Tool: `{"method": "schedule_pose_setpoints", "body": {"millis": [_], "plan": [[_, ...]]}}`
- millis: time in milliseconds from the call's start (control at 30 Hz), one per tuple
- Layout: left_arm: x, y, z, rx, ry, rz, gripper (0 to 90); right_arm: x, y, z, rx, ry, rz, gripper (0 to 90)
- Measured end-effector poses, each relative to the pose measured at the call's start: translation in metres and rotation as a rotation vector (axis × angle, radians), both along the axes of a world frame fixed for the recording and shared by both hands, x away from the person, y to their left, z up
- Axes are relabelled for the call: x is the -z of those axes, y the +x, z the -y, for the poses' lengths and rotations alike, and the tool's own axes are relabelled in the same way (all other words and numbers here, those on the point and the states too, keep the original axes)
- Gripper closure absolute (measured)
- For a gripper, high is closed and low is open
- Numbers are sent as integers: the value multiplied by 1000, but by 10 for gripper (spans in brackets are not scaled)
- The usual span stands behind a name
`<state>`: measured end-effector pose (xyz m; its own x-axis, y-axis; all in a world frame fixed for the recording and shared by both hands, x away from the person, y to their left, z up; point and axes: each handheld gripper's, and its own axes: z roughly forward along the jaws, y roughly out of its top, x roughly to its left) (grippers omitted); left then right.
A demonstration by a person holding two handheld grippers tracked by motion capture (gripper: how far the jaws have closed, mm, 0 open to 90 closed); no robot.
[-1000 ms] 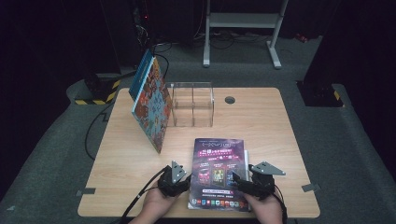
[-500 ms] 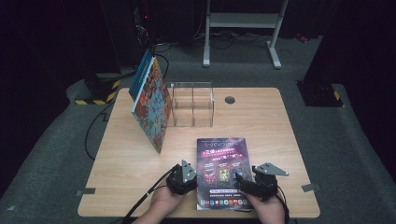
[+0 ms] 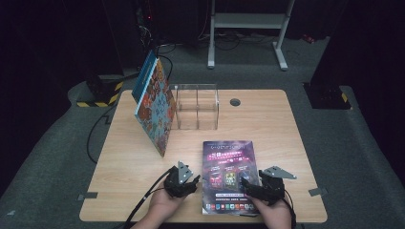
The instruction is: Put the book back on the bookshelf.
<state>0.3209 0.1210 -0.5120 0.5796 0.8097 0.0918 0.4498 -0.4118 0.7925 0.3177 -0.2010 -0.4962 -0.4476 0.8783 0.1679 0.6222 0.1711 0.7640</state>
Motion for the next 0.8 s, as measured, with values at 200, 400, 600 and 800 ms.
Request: {"method": "schedule_pose_setpoints", "body": {"millis": [200,400,600,800], "plan": [[-5,-1,-7,0,-102,-2,368,3,5,4,5,37,-39,157],[-10,-2,-5,13,-200,-39,335,3,8,3,5,50,-67,147],[-11,-4,-2,19,-205,-20,288,2,7,3,-15,67,-73,198],[-10,-7,5,55,-195,-31,244,4,9,5,-20,98,-96,204]]}}
